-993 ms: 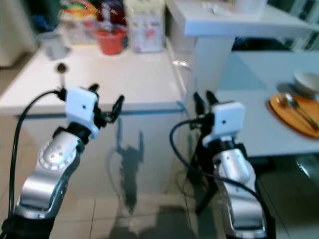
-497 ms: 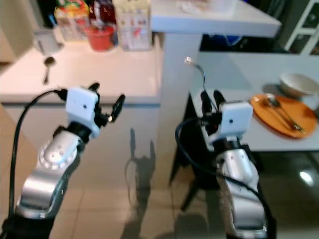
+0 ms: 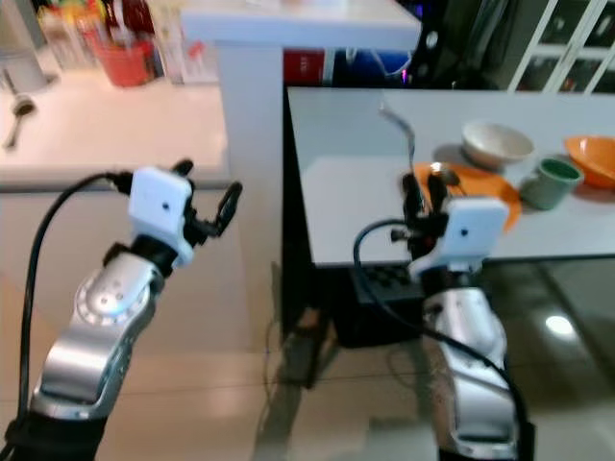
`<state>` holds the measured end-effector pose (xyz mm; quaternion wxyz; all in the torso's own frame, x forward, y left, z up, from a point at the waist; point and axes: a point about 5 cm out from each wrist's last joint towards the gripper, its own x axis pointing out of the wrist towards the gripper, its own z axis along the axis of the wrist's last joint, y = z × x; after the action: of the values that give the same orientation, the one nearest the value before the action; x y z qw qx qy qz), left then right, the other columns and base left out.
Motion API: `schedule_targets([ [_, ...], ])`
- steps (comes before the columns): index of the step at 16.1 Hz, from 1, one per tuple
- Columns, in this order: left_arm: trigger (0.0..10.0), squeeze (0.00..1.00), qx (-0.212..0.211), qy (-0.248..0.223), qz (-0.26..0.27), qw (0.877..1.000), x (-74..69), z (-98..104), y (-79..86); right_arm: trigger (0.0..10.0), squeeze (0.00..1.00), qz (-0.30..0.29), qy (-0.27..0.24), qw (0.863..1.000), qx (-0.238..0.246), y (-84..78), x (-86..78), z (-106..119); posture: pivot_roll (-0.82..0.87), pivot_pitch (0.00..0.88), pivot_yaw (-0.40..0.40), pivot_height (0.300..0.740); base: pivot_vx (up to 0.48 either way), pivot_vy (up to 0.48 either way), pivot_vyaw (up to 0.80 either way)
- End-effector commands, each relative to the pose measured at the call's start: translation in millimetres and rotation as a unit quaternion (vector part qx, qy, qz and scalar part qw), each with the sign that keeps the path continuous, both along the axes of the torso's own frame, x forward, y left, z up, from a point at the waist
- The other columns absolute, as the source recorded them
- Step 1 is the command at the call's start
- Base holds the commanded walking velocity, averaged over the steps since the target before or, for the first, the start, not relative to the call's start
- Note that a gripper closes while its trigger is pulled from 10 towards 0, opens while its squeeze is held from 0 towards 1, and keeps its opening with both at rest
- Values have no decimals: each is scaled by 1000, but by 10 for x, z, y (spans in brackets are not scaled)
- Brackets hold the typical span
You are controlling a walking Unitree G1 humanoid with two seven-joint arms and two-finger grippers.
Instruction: Setting the table
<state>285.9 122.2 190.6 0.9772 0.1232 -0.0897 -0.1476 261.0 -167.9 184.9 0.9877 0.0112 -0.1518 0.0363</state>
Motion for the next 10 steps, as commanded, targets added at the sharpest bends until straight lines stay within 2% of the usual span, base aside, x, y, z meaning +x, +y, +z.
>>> schedule_targets([
  [1, 10000, 0, 0, -6, 2, 1000, 12, 39, 7, 10000, 0, -1, -6, 1000, 5, -21, 14, 43, -5, 0, -5, 740, 0, -420, 0],
  [5, 10000, 0, 0, -7, 1, 1000, 19, 41, 0, 10000, 0, -6, -4, 1000, -5, -33, 16, 48, -8, 0, -1, 740, 0, -421, 0],
  [10, 10000, 0, 1, -8, 2, 1000, 25, 42, 1, 10000, 0, -15, 1, 1000, 13, -75, 27, 38, -8, 0, 0, 740, 0, -422, 0],
])
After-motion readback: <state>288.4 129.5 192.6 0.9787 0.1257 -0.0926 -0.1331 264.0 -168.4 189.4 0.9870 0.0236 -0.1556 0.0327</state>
